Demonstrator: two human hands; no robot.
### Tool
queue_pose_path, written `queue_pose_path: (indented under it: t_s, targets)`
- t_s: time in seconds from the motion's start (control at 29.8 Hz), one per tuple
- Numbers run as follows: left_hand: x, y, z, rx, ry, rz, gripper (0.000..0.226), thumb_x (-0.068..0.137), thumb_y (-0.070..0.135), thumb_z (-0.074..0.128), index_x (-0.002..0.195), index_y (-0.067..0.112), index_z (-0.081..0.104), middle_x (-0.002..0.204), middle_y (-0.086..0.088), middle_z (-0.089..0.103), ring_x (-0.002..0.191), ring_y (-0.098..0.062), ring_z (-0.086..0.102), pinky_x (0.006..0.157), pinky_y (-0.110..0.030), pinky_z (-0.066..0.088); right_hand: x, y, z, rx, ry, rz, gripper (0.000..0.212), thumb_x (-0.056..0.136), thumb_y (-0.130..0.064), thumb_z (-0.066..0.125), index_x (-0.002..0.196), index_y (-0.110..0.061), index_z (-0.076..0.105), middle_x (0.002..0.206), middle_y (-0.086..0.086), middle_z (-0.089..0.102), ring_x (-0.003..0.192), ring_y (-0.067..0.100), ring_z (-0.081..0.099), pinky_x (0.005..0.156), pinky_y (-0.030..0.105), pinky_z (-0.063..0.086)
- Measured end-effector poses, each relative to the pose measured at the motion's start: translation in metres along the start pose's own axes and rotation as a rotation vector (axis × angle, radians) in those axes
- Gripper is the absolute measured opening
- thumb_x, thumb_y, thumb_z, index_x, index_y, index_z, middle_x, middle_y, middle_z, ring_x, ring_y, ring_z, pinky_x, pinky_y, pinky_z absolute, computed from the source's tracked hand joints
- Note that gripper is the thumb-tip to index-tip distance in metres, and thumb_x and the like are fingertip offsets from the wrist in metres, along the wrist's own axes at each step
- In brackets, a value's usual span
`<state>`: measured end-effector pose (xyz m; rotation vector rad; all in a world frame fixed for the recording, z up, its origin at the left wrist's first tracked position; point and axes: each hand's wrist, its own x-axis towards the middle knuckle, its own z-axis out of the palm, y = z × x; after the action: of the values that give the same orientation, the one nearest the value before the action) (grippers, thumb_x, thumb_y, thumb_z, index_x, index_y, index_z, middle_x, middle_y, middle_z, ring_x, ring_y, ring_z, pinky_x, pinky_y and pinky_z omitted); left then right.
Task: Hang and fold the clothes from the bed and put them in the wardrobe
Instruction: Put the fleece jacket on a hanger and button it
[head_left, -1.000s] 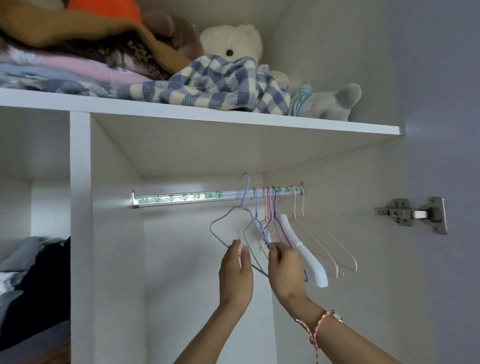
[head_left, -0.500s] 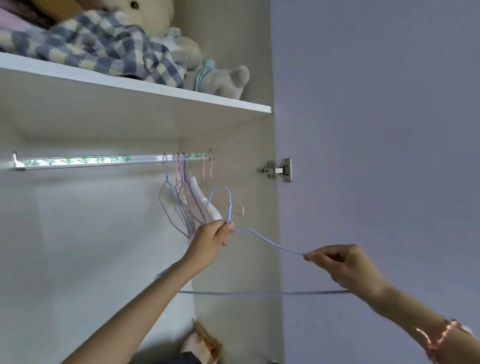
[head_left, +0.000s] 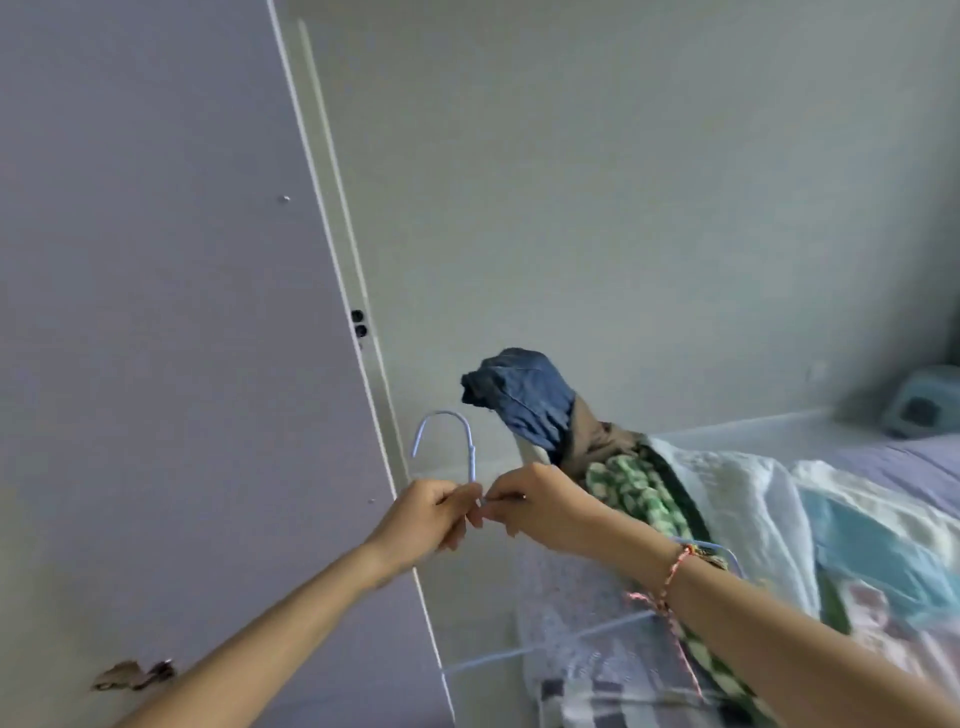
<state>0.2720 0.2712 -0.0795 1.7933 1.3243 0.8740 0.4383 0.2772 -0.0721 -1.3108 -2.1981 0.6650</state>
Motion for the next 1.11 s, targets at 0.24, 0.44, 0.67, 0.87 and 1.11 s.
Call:
queue_pose_path:
  t_s: [0.24,0.44,0.67,0.87,1.11]
  targets:
    - [0.048,0.014,0.217,0.168,-0.667,0.063,0.026,0.097,0.016,0.048,0.073,0.014,0.058,0.042,0.007,0.052,0.036,-0.001,0.041,0.040,-0.014,0.032,-0.184,0.159,-0.043,0.038,0.357,0.593,0.024,0.089,-0.024,0.059,0.073,-0.007,0.064,0.064,0.001,0.056,0.062,0.016,0.051,0.058,0.026,0.037]
    - [0.037,0.019,0.340,0.264,-0.998,0.180,0.032,0.097,0.020,0.049,0.067,0.017,0.060,0.040,0.010,0.052,0.038,0.000,0.043,0.047,-0.015,0.035,-0.337,0.210,-0.024,0.097,0.687,1.047,0.027,0.085,-0.026,0.066,0.060,-0.023,0.056,0.064,-0.009,0.050,0.062,0.010,0.049,0.057,0.017,0.035]
    - [0.016,0.035,0.423,0.333,-1.111,0.512,0.034,0.094,0.023,0.054,0.060,0.027,0.053,0.059,0.012,0.051,0.055,0.000,0.047,0.055,-0.013,0.034,-0.399,0.194,0.015,0.134,0.637,1.372,0.096,0.059,-0.075,0.060,0.135,-0.018,0.043,0.107,-0.001,0.054,0.101,0.013,0.054,0.089,0.025,0.043]
    - [0.017,0.031,0.471,0.405,-1.201,0.555,0.030,0.094,0.024,0.054,0.066,0.015,0.063,0.059,0.007,0.055,0.057,-0.007,0.048,0.061,-0.026,0.038,-0.427,0.181,0.054,-0.087,0.390,1.503,0.135,0.053,-0.064,0.078,0.148,-0.030,-0.013,0.135,0.002,0.029,0.118,0.022,0.039,0.105,0.035,0.033]
    - [-0.006,0.039,0.535,0.423,-1.303,0.589,0.037,0.094,0.018,0.054,0.056,0.021,0.054,0.058,0.007,0.054,0.056,-0.008,0.048,0.062,-0.030,0.039,-0.471,0.194,0.078,-0.320,0.376,1.625,0.128,0.066,-0.049,0.074,0.147,-0.012,-0.018,0.137,0.006,0.028,0.118,0.023,0.036,0.103,0.032,0.031]
